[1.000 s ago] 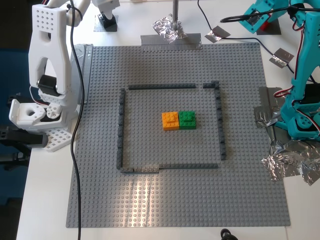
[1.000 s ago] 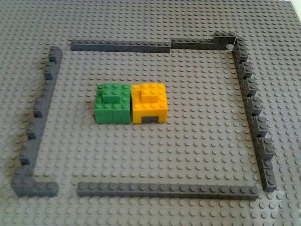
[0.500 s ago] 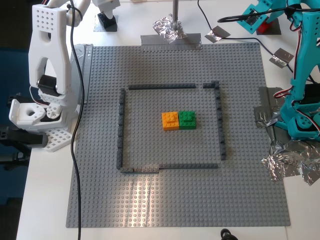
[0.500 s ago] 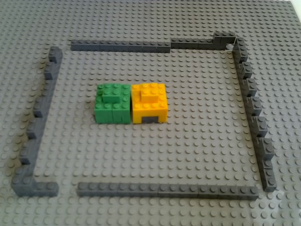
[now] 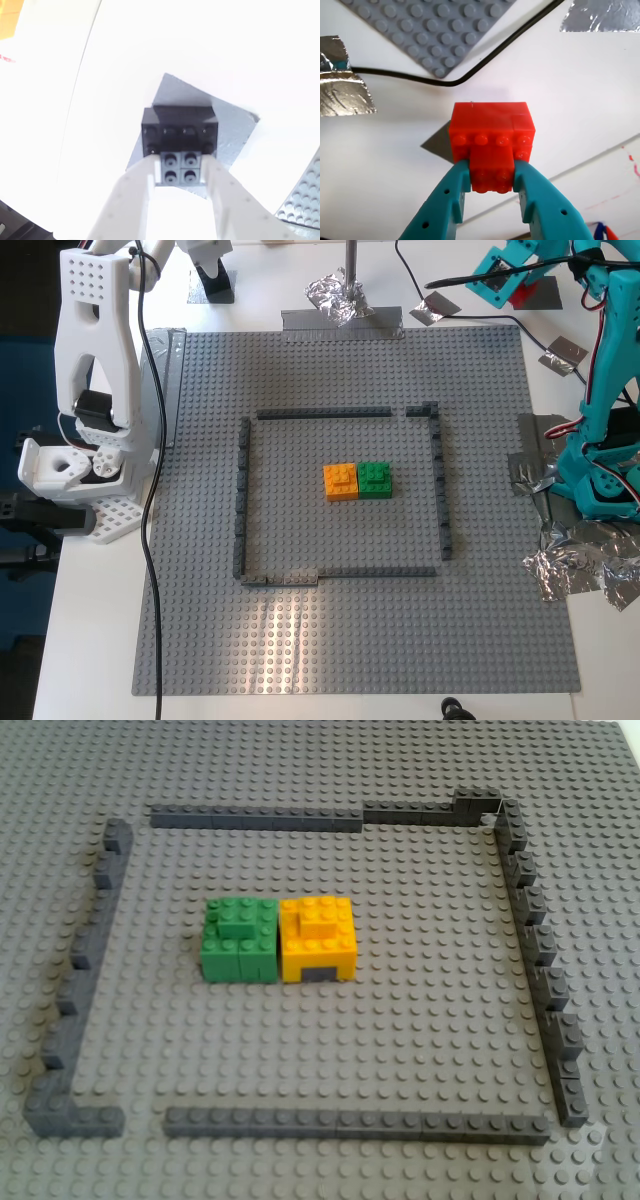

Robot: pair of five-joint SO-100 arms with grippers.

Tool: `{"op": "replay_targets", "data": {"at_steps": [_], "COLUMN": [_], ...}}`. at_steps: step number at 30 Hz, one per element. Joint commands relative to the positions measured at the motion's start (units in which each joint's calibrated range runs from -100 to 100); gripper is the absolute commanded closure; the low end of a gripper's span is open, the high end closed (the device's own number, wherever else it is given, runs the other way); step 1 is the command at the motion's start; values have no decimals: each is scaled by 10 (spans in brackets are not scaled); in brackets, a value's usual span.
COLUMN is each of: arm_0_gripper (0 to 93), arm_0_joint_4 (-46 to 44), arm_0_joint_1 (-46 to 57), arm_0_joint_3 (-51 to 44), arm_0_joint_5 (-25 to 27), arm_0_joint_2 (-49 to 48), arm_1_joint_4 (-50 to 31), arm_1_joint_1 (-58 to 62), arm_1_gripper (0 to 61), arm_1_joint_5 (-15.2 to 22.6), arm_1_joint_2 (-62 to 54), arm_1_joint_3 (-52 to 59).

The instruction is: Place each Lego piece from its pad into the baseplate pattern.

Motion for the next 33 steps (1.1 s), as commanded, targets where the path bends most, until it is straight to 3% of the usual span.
{"op": "replay_targets", "data": {"at_steps": [1, 7, 11, 20, 22, 26, 32, 33], "arm_0_gripper": [858, 858, 858, 859, 859, 859, 859, 859], "arm_0_joint_4": [5, 5, 5, 42, 42, 42, 42, 42], "arm_0_joint_1": [-14, -34, -44, -82, -101, -122, -166, -182], "arm_0_joint_3": [32, 78, 114, 136, 159, 182, 221, 233], "arm_0_joint_5": [-1, -1, -4, -33, -35, -35, -46, -46], "arm_0_joint_2": [-77, -132, -171, -220, -246, -272, -321, -337], "arm_1_joint_4": [6, 27, 62, 191, 227, 219, 230, 229], "arm_1_joint_1": [-10, -2, 6, 40, 64, 97, 201, 268], "arm_1_gripper": [592, 612, 612, 612, 612, 612, 612, 612], "arm_1_joint_5": [-2, -9, -34, -70, -96, -116, -184, -195], "arm_1_joint_2": [-38, -64, -144, -265, -324, -408, -574, -622], "arm_1_joint_3": [-7, -34, -21, -8, 33, 120, 321, 391]}}
